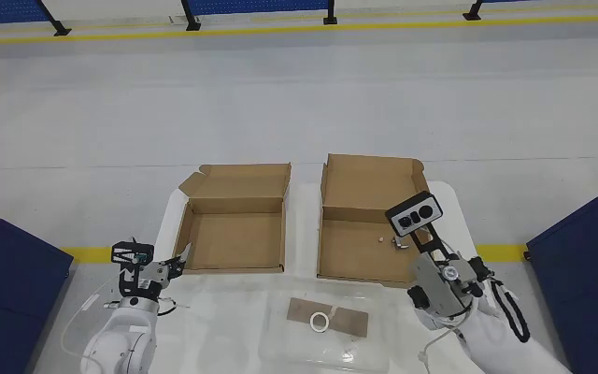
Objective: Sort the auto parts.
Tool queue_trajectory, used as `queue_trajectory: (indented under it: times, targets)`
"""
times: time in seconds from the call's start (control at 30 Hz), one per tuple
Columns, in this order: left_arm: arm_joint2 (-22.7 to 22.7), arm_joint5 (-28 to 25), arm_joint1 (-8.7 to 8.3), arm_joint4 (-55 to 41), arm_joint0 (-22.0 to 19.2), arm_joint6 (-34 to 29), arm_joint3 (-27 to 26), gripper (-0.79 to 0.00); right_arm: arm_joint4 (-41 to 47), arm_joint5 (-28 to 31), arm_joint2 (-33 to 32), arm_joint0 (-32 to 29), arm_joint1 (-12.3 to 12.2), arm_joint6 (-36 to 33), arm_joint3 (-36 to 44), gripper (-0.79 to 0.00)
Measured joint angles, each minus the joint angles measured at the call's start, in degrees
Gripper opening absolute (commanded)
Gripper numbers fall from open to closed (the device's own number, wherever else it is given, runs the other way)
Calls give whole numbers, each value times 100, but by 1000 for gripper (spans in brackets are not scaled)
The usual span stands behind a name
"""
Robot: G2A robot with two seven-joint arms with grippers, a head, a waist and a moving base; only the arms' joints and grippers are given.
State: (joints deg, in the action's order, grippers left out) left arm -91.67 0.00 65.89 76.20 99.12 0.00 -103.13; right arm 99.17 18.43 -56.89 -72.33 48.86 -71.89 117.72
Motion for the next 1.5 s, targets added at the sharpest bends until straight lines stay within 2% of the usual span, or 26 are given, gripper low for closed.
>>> queue_trajectory:
  times: [0.37, 0.7, 1.03, 1.23, 1.5]
  targets:
    - [0, 0, 0, 0, 0, 0, 0, 0, -476, -141, -236, -212, 160, 127, -10, -785]
    - [0, 0, 0, 0, 0, 0, 0, 0, -469, -402, -407, -346, 305, 149, 74, -785]
    - [0, 0, 0, 0, 0, 0, 0, 0, -501, -414, -454, -364, 317, 175, 68, -785]
    - [0, 0, 0, 0, 0, 0, 0, 0, -1593, -498, -1111, -588, 252, 802, 23, -785]
    - [0, 0, 0, 0, 0, 0, 0, 0, -3540, -911, -2392, -1146, 91, 1449, 223, -785]
